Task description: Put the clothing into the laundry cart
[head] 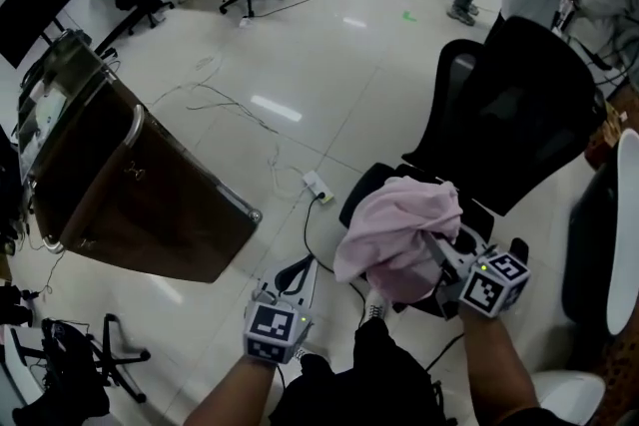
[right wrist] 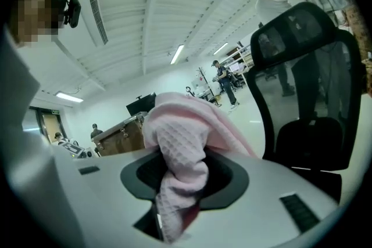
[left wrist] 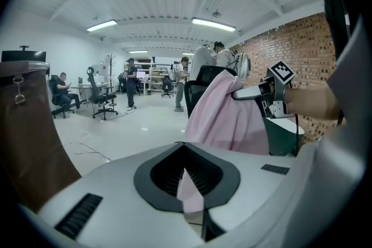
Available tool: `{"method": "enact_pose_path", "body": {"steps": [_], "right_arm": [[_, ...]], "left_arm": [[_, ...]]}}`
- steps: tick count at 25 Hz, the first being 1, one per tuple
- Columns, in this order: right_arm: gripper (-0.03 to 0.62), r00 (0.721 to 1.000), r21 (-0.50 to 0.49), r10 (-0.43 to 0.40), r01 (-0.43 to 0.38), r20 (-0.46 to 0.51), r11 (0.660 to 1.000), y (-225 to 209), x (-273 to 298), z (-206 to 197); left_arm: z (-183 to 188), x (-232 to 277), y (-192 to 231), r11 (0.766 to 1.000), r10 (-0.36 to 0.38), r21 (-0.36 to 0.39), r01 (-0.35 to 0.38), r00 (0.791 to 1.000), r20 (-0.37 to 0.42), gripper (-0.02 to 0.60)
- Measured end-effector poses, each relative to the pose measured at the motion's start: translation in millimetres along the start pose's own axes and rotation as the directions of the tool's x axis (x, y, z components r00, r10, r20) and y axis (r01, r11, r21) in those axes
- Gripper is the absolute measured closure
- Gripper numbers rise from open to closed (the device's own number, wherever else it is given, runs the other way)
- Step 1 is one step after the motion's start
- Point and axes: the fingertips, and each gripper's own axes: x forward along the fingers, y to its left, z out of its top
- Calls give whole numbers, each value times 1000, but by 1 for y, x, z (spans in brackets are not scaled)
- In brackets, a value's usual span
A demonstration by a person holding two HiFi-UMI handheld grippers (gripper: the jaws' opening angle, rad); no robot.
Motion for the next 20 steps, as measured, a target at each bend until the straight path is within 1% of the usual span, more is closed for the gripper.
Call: {"method": "enact_pose_path", "body": {"steps": [4,12,20], "right_arm": [[442,998,31,61,-61,24,998,34,8,9],[444,987,-14,157,-157,19,988,100,17,23],[444,970,-27,242,-241,5,970,156,33,27]], "left_arm": [[-3,-29,12,999,38,-1,-38,999,12,583],[-6,-84,38,993,109,-49,-106,993,48,583],[-6,-127,63,983,177,-63,-172,981,79,583]]}}
